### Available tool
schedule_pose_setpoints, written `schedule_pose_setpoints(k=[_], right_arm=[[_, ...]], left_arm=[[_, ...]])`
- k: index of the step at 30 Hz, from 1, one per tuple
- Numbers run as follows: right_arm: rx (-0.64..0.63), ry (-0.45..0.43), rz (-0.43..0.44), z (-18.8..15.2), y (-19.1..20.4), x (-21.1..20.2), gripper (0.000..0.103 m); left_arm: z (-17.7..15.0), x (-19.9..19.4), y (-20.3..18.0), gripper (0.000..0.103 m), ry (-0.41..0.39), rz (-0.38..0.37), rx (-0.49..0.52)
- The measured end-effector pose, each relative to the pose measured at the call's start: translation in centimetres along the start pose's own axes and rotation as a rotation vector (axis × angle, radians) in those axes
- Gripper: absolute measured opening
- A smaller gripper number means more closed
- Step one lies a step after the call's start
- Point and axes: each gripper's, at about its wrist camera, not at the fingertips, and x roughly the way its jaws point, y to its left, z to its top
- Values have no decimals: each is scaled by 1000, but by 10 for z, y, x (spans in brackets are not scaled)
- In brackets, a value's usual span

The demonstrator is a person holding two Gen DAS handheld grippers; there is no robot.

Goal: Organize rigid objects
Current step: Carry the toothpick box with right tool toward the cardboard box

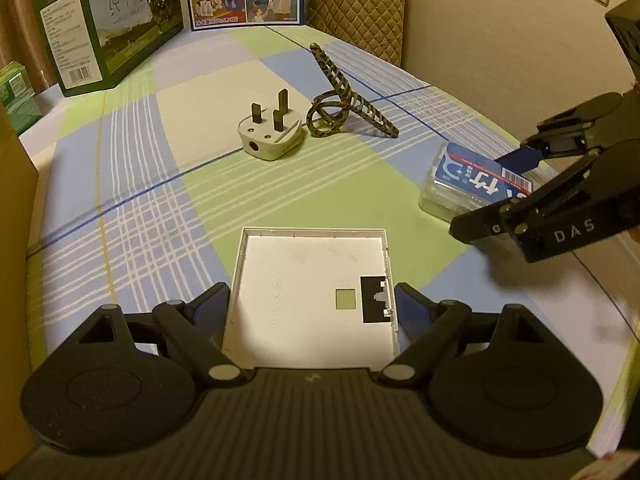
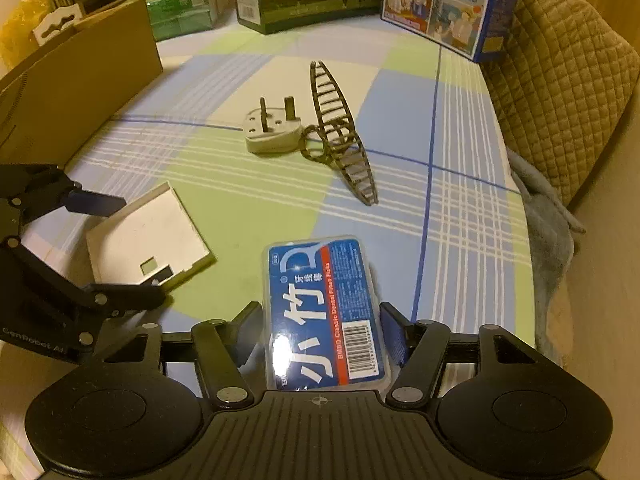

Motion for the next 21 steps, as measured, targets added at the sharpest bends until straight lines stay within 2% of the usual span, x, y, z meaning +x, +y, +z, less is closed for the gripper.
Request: schedule_pose_setpoints(k=[2,10,21], right_arm=[[2,6,-12,1,0,0,55],[56,-21,-16,5,-1,-14,54],[103,-124,-22,21,24,-79,54]], left_arm=[[1,2,1,87,-4,-4,-5],[-4,-10,-1,85,9,13,-38],[-15,-81,1,85,-70,47,-140]])
